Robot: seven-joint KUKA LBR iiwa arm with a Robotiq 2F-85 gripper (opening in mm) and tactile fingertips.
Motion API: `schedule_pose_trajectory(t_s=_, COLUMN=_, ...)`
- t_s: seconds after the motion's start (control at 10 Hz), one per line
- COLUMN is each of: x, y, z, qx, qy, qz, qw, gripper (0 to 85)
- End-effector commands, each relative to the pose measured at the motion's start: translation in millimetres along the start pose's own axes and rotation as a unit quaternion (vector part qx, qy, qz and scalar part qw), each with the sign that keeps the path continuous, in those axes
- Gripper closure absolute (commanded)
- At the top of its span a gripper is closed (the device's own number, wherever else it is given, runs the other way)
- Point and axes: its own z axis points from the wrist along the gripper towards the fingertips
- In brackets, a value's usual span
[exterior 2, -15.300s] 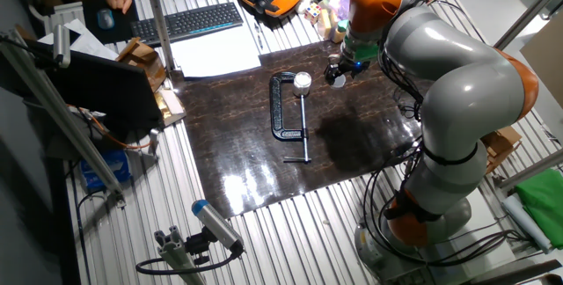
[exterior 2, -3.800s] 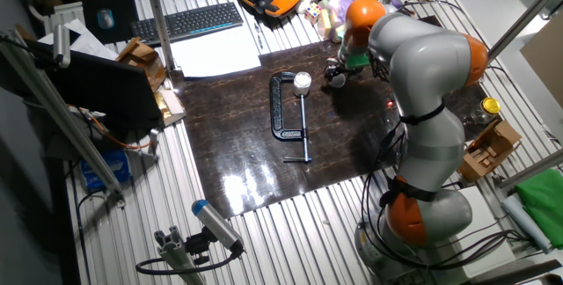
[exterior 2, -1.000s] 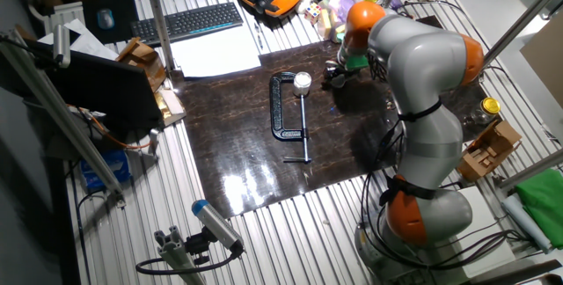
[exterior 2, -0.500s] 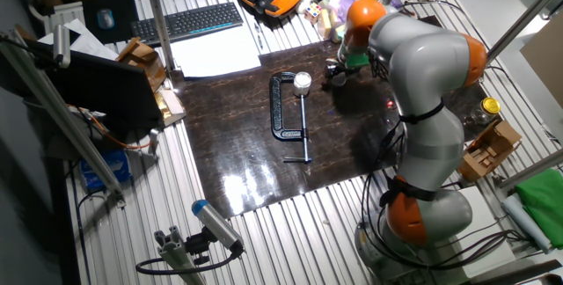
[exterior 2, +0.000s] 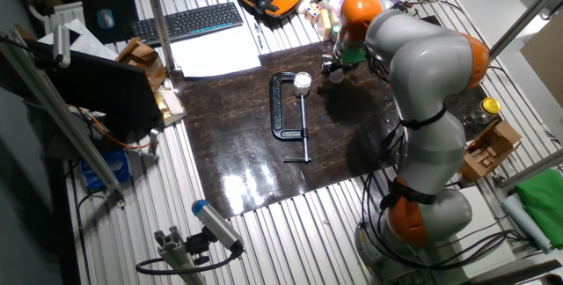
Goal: Screw the lid onto the jar
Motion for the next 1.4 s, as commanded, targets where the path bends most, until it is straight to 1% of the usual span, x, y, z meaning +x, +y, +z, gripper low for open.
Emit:
schedule_pose_trajectory(t_s=0.0, x=0.0, y=3.5, z=-5.9, qx=0.0, qy=0.0, qz=-0.003, qw=1.0, gripper=20.0)
schedule_pose_trajectory(t_s=0.5, x=3.8, y=24.6, z=-26.0, qx=-0.006, qy=-0.005, qz=-0.009, qw=1.0, gripper=19.7)
schedule_pose_trajectory(t_s=0.9, x=6.3, y=43.6, z=-36.3, qx=-0.01, qy=-0.002, qz=-0.019, qw=1.0, gripper=19.3)
schedule_pose_trajectory(t_s=1.1, x=9.6, y=53.6, z=-41.4, qx=-0.007, qy=-0.001, qz=-0.021, qw=1.0, gripper=19.3)
schedule_pose_trajectory(t_s=1.3, x=11.6, y=58.4, z=-42.3, qx=-0.007, qy=-0.001, qz=-0.021, qw=1.0, gripper=19.3)
